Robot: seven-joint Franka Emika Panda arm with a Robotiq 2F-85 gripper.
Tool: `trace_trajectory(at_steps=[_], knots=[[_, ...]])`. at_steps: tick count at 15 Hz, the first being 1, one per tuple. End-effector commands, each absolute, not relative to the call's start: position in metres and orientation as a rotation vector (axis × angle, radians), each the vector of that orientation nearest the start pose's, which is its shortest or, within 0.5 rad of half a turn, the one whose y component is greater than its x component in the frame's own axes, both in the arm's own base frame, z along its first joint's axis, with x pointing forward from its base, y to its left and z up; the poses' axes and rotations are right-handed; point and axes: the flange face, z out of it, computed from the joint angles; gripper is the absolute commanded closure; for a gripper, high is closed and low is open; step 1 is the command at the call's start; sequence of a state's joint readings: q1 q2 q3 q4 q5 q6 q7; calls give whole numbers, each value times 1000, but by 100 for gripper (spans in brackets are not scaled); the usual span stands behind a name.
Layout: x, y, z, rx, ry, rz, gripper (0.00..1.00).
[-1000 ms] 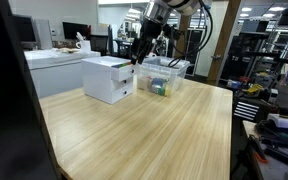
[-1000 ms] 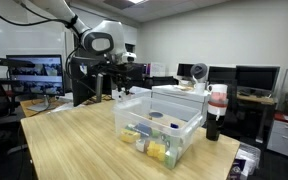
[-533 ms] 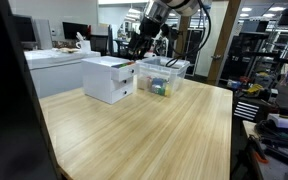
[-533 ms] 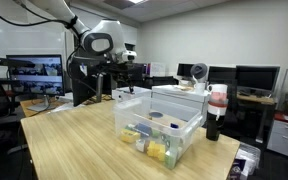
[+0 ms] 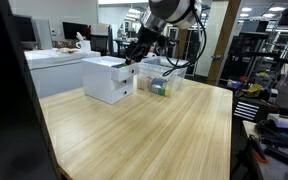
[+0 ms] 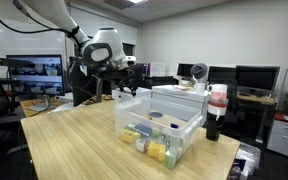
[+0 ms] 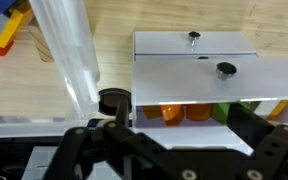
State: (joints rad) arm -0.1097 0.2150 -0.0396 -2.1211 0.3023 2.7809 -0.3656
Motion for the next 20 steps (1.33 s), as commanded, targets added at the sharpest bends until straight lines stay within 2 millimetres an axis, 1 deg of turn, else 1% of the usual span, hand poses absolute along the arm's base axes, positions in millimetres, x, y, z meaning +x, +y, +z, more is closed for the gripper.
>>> trace_trajectory(at_steps=[1, 6, 14, 15, 20], knots=[[595, -101, 353, -3030, 84, -678, 0], [597, -103, 356, -3035, 114, -519, 0], [598, -106, 360, -3031, 130, -358, 0], [598, -106, 359, -3030, 127, -320, 0], [598, -108, 361, -2951, 81, 25, 0]])
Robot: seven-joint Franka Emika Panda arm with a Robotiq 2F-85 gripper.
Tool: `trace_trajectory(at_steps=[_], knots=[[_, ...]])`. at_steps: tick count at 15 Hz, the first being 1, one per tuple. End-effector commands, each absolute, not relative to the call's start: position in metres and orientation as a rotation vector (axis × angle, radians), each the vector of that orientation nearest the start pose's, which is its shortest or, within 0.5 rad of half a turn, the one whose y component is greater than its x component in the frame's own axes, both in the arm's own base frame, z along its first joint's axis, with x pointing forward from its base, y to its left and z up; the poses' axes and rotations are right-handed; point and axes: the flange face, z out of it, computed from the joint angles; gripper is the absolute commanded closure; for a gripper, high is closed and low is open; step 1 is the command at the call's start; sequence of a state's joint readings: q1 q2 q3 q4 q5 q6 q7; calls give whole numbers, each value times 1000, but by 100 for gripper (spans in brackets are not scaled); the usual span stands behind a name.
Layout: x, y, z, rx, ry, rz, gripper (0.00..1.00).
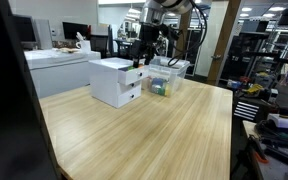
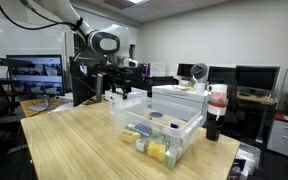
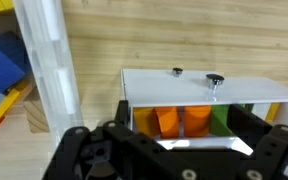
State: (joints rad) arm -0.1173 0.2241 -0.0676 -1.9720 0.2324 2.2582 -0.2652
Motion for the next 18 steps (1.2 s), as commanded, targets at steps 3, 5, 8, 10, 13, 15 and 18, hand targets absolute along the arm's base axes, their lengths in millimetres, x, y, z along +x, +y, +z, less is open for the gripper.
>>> trace_trajectory(at_steps=[3, 5, 8, 10, 13, 15, 18], knots=[[602, -111, 366, -2931, 97, 128, 0], [608, -111, 368, -2939, 99, 125, 0], [612, -108, 373, -2931, 94, 117, 0], [613, -108, 375, -2935, 93, 105, 0], [612, -106, 379, -2931, 79, 108, 4], [612, -103, 384, -2931, 66, 99, 1], [611, -98, 390, -2934, 45, 88, 0]])
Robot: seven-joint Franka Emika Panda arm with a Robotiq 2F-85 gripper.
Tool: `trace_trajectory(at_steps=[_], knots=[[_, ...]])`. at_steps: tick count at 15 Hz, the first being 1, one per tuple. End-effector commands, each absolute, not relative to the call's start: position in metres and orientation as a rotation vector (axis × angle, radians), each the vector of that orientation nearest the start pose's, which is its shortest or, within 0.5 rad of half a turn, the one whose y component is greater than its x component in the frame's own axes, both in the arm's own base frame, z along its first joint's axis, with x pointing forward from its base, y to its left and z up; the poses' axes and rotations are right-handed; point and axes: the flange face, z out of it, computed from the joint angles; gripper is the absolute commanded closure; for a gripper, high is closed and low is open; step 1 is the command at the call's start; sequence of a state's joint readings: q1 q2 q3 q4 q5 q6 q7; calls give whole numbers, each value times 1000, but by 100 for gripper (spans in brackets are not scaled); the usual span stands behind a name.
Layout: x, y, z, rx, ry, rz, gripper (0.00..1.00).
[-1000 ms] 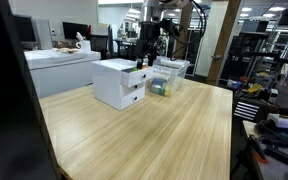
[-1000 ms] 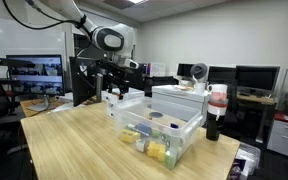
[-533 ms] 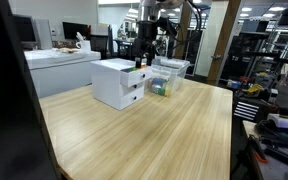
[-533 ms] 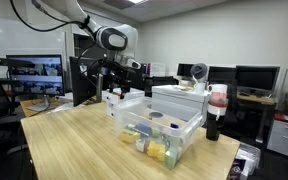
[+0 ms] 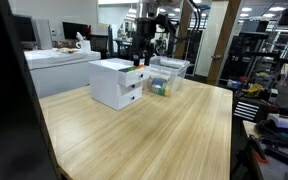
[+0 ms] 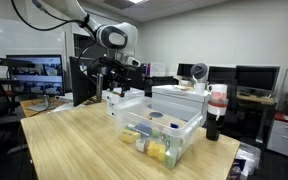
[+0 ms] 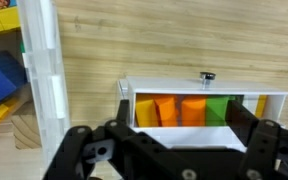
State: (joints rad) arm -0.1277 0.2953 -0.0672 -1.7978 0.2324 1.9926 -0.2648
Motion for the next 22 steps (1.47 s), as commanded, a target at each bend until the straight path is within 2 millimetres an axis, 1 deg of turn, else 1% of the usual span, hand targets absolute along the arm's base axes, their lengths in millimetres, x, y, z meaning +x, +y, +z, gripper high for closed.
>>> trace_trajectory(at_steps=[1, 3, 4, 5, 6, 12, 13, 14, 15, 18, 19, 21, 22], knots=[[611, -96, 392, -2935, 38, 83, 0], [610, -93, 395, -2934, 30, 76, 0], [610, -92, 395, -2934, 27, 77, 25], [610, -91, 395, -2934, 22, 81, 29], [609, -90, 396, -2936, 18, 77, 35], [609, -85, 405, -2936, 0, 58, 80], [608, -84, 407, -2936, -4, 52, 85], [608, -82, 411, -2936, -7, 39, 97], [608, -82, 412, -2934, -9, 39, 96], [609, -83, 404, -2939, -2, 28, 100], [609, -83, 399, -2933, -3, 32, 97], [609, -83, 391, -2924, -10, 24, 94], [609, -81, 389, -2914, -23, -1, 95]])
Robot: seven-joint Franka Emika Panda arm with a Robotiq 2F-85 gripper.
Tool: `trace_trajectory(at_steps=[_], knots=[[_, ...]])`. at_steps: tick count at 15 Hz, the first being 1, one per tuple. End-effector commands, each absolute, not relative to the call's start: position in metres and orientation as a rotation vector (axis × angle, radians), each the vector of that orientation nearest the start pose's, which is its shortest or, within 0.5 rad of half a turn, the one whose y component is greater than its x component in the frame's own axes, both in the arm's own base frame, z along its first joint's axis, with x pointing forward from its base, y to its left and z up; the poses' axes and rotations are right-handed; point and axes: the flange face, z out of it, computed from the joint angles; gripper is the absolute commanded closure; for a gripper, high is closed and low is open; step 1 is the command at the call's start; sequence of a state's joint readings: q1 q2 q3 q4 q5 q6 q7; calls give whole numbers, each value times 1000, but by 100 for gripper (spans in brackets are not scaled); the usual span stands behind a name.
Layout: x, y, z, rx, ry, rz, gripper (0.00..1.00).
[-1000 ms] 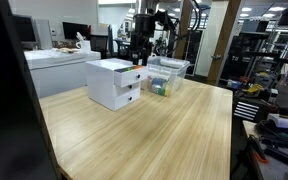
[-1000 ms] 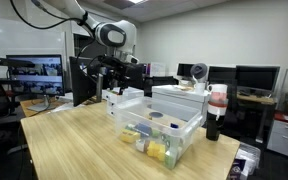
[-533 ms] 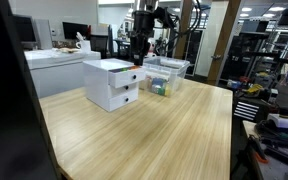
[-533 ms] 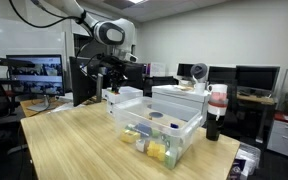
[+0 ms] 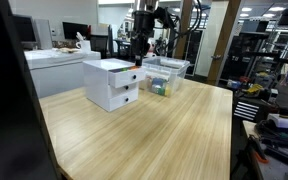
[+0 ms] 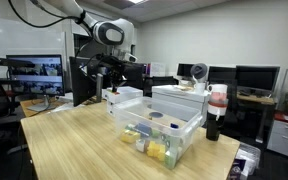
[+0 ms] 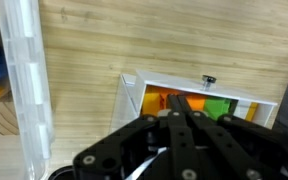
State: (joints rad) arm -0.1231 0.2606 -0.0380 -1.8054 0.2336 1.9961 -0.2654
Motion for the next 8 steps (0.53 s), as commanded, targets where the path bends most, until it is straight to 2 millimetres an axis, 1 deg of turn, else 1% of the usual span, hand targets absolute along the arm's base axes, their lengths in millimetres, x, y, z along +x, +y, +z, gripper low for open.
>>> trace_trajectory(at_steps=[1, 4, 8], knots=[[609, -79, 387, -2911, -34, -18, 94], [606, -73, 386, -2916, -43, -22, 95], [600, -68, 387, -2898, -59, 68, 94]])
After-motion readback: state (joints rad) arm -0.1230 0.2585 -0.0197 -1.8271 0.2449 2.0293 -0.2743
